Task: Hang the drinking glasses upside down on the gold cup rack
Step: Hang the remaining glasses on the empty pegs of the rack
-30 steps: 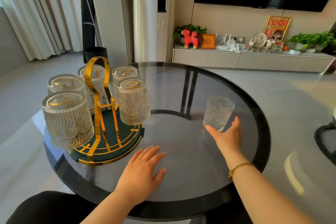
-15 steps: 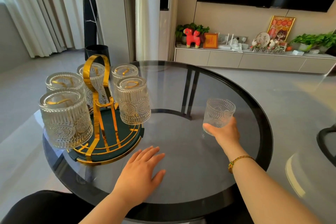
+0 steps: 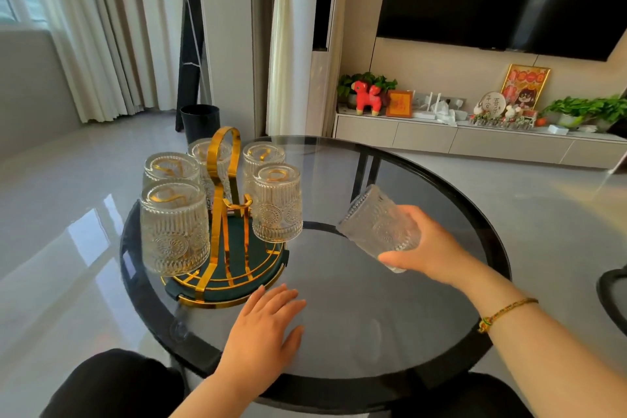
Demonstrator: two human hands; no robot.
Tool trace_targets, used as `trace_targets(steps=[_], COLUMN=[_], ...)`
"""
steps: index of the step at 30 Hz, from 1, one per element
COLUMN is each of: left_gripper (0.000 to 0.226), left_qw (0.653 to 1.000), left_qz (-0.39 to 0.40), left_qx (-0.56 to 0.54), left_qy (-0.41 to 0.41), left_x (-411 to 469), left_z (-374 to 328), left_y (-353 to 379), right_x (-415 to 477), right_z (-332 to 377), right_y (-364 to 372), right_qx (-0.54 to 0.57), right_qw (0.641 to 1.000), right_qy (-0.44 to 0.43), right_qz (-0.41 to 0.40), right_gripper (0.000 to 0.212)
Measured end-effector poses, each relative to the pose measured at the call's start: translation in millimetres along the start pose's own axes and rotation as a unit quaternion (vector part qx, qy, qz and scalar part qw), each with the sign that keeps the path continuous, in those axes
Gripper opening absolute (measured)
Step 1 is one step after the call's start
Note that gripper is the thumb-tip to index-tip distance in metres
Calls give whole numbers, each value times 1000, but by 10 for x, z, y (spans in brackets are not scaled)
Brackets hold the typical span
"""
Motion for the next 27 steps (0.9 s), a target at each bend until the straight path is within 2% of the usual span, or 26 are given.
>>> trace_targets(steps=[4,10,16,20,27], left_gripper=[46,54,56,57,60], left_qw=[996,983,965,960,968], left_qz=[-73,-127,-181,-211,-178], left_qx=[54,7,-29,-49,-47], left_qy=[3,-132,-187,-176,-168], left_x=[-140,-338,-441,-482,-482], left_z=[146,648,799,818,884], left_y=[-263,-424,-363,-370,-299], right_x=[-28,-7,70,169,270], right_z=[347,881,1415,1718,2063], right_y=[64,132,281,413,755], right_qx=[-8,20,50,26,-18], right_qw=[999,996,990,986,977], right_qy=[-27,-66,-119,-155,-194], right_qz=[40,61,61,57,90], right_gripper=[57,54,64,68,65])
Point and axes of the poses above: each hand's wrist, its own x-axis towards the middle knuckle, its own y-axis out of the palm, z = x × y, the point moved 7 cm from there along x, towards the middle knuckle, and after that the axes turned 6 degrees about -z, right-handed, at the moved point
